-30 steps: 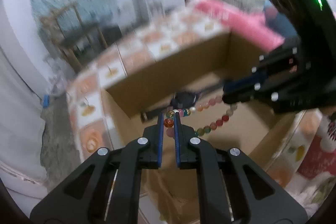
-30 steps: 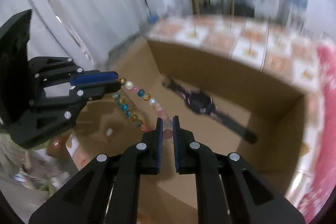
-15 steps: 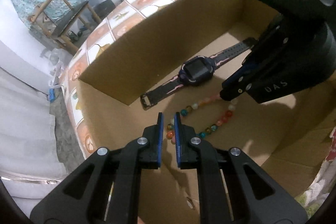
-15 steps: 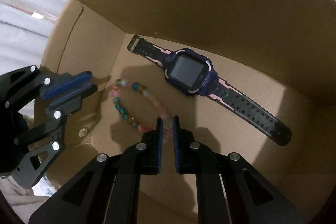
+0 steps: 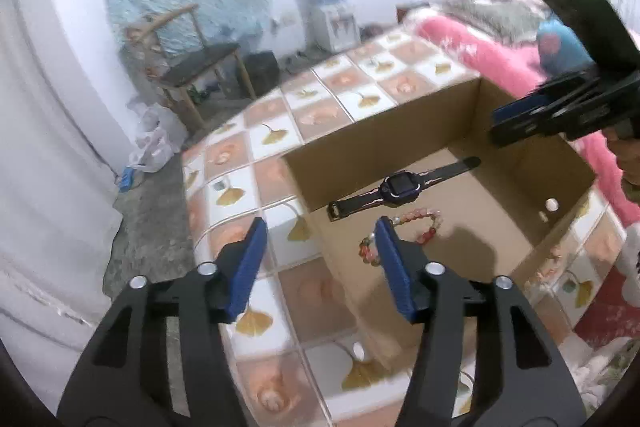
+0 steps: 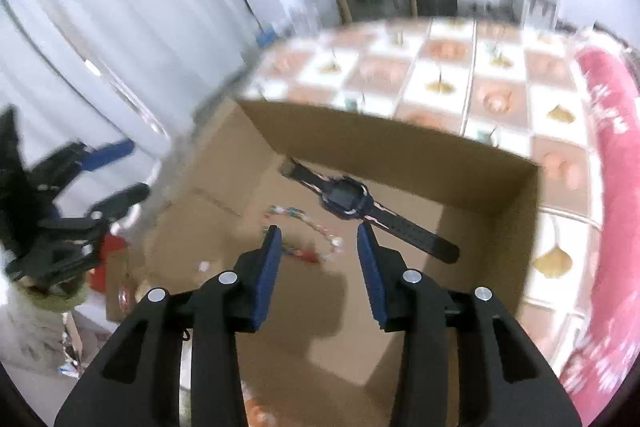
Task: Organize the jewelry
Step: 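Lower the bead bracelet into the box and open both tools, then withdraw both tools from the box toward the gold charms on the table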
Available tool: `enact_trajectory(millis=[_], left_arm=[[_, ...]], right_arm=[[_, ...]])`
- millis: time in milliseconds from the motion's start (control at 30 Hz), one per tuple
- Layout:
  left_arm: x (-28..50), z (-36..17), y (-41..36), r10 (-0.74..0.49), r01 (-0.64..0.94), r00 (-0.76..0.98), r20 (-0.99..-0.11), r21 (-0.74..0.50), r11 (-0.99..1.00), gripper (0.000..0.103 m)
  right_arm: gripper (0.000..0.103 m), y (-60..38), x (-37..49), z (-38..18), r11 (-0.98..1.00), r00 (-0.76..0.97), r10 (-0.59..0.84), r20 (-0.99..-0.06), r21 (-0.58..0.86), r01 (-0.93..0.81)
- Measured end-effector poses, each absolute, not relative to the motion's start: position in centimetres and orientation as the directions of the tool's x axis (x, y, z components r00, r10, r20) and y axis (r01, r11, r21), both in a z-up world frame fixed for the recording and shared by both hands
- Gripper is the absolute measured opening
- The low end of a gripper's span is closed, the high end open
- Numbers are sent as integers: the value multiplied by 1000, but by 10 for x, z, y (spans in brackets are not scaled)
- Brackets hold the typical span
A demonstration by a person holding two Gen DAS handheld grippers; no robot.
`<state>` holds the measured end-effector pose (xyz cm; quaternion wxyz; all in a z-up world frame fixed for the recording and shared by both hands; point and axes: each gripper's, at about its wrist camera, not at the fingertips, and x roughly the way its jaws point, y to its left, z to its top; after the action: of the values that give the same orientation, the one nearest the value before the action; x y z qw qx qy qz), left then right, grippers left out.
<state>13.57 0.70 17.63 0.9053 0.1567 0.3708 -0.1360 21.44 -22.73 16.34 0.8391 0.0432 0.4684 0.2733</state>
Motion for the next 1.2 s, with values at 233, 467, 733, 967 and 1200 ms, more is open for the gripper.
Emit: enact_trajectory(millis=[233, 467, 733, 967, 1200], left_arm=[[62, 155, 37, -118, 290, 718, -686, 140, 947, 64], [24, 93, 20, -179, 339, 630, -755, 60, 939, 64], [54, 65, 0, -214, 358, 630, -747, 35, 933, 64], [82, 68, 7, -222, 310, 647, -729, -15, 951, 64], [94, 64, 5, -211, 292, 665, -716, -11, 956, 64]], right_arm=[[45, -237, 107, 149, 826, 488, 552, -677, 361, -433], [45, -211, 73, 73, 839, 382, 540, -750, 444, -314], [45, -227, 113, 49, 932, 455, 358, -815, 341, -123], [45, -235, 138, 44, 927, 483, 361, -798, 365, -89], [45, -238, 134, 53, 919, 505, 380, -775, 377, -112]])
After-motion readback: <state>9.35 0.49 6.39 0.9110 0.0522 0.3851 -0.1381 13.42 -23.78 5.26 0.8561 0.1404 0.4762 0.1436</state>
